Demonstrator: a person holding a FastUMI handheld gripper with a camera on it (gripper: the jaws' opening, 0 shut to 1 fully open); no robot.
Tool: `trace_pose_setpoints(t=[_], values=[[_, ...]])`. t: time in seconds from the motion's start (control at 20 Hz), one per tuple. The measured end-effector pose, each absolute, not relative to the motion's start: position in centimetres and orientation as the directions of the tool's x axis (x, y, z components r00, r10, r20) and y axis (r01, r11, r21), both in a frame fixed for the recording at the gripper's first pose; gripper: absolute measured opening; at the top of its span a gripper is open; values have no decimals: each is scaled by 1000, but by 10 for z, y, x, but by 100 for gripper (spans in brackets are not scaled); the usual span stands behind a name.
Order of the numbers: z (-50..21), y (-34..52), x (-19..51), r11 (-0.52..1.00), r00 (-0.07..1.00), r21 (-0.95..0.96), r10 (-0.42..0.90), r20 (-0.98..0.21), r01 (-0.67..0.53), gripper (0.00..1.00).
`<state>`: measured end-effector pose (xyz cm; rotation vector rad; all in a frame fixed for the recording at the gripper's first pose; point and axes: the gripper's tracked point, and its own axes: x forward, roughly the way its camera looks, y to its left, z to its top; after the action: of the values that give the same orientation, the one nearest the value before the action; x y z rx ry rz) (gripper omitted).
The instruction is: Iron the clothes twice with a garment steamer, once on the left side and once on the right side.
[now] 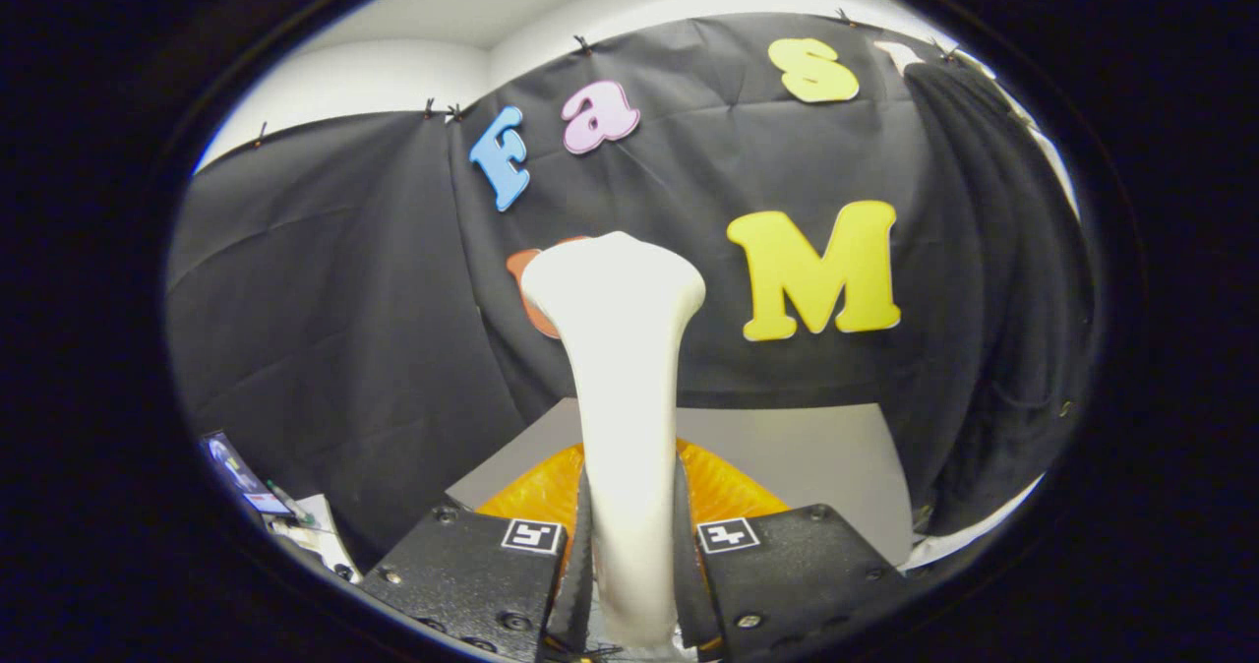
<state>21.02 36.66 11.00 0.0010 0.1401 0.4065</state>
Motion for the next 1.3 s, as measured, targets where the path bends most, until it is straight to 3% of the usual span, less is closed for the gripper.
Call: trace_pose_setpoints(t=[0.6, 1.0, 1.3], values=[[171, 156, 136, 991, 995, 109, 66, 68, -73, 37], [257, 48, 152, 988, 961, 151, -72, 269, 32, 36], [318, 17, 175, 994, 898, 68, -105, 427, 83, 37]])
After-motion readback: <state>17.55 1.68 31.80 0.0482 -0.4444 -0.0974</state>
